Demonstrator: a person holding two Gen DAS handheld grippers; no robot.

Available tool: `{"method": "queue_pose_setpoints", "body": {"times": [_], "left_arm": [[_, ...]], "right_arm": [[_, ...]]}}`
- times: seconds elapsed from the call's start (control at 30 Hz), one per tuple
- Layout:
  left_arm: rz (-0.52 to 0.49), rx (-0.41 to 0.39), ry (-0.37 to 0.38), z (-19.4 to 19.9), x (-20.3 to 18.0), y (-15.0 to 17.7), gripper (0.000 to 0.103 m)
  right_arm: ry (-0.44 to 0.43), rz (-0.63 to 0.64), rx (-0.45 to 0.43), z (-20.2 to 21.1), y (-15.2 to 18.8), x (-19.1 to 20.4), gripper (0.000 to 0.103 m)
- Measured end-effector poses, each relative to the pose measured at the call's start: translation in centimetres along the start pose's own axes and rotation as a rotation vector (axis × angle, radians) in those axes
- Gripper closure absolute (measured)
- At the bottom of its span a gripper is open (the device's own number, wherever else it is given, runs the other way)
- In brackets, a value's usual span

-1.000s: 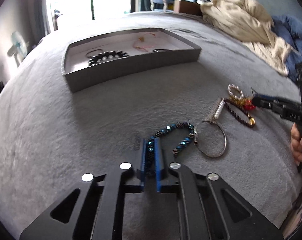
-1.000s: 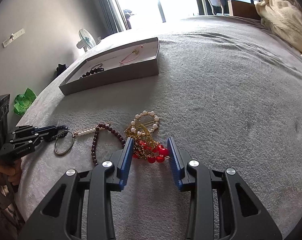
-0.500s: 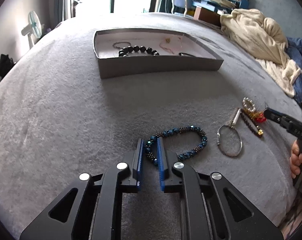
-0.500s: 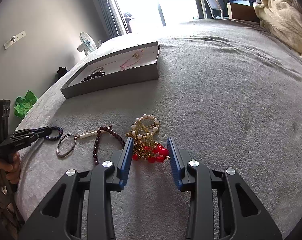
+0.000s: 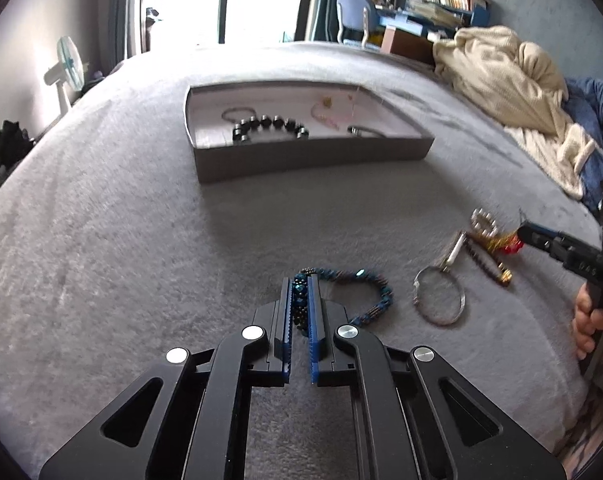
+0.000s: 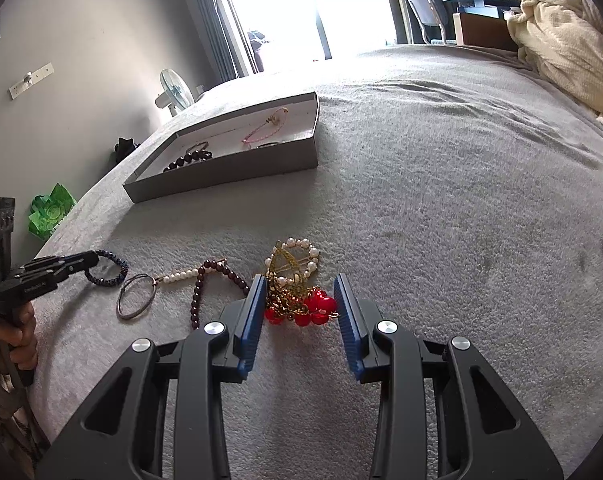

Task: Organize jewelry
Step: 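Close the left tool on the blue beaded bracelet while the right tool grasps the red tassel earring, then carry both items into the tray and open both tools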

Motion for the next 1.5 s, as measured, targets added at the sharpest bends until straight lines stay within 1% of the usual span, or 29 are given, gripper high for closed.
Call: {"method": "queue_pose_setpoints", "body": {"times": [0.2, 0.33, 0.47, 0.67, 0.97, 1.27, 1.5], "left_arm": [[-0.015, -0.055, 0.009, 2.3, -0.5, -2.4, 0.096], [-0.009, -0.080, 0.013, 3.3, -0.4, -3.9, 0.096], [-0.014, -0.094, 0.004, 3.7, -0.1, -4.9, 0.096], [-0.028, -0.111, -0.004, 4.2, 0.2, -6.5, 0.096], [-0.039, -0.129, -0.003, 3.7, 0.4, -9.3, 0.096], [-0.043, -0.150, 0.006, 2.9, 0.3, -12.3, 0.096], [-0.058, -0.166, 0.010, 1.8, 0.2, -15.2, 0.096]], "right_arm": [[-0.012, -0.016, -0.033, 1.0, -1.5, 0.1, 0.068], [-0.021, -0.005, -0.047, 1.4, -2.6, 0.7, 0.068], [-0.027, 0.005, -0.061, 1.8, -3.8, 1.2, 0.068], [-0.038, 0.031, -0.088, 2.0, -6.6, 2.2, 0.068], [-0.054, 0.077, -0.108, 1.3, -10.5, 3.9, 0.068], [-0.089, 0.076, -0.131, 0.2, -14.9, 4.7, 0.068], [-0.084, 0.106, -0.114, -2.0, -17.1, 5.3, 0.068]]}}
Point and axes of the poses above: each gripper's, at about its wrist camera, not at the fingertips, and z roughly against the way its jaws point, x to its left, y to its underside, the point moved 10 cm from there along -z, roughly the way its jaws point, and after that the axes turned 3 degrees about z, right-handed, at the moved point
